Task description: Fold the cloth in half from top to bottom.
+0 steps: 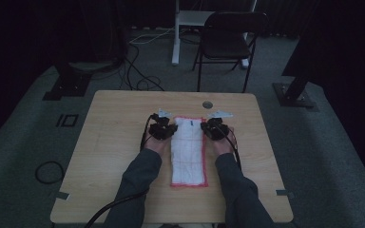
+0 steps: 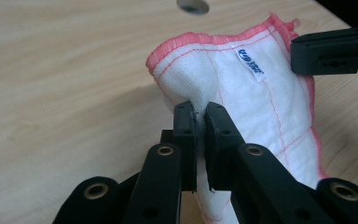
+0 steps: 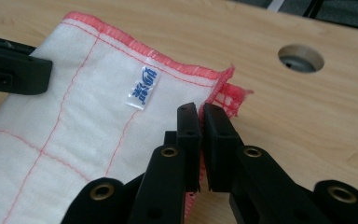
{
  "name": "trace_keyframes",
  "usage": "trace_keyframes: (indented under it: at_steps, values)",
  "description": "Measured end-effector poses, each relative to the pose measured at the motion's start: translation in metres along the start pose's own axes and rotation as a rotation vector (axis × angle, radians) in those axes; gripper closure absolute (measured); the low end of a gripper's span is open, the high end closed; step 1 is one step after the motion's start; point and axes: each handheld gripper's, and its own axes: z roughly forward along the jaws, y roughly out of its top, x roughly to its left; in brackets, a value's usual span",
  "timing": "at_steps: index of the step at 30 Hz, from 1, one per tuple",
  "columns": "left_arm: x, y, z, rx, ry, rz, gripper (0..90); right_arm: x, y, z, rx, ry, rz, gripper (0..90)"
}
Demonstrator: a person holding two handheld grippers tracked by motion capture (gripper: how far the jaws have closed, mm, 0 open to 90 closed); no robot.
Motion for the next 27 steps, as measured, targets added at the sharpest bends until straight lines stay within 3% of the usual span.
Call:
trace_keyframes:
  at_steps: [7,19,27]
  values:
    - [-0.002,-0.001,-0.005,-0.006,0.013,0.033,84.8,0.003,0.002,-0.006,-0.015,0.011,-0.017,86.7]
    - [-0.007,-0.015,-0.026,-0.038,-0.020,0.068,84.4,0.013,-0.011,-0.023,-0.043,0.066,-0.031,86.6]
    - [-0.008,-0.028,-0.038,-0.049,-0.030,0.066,84.2,0.023,-0.015,-0.038,-0.065,0.096,-0.051,86.6]
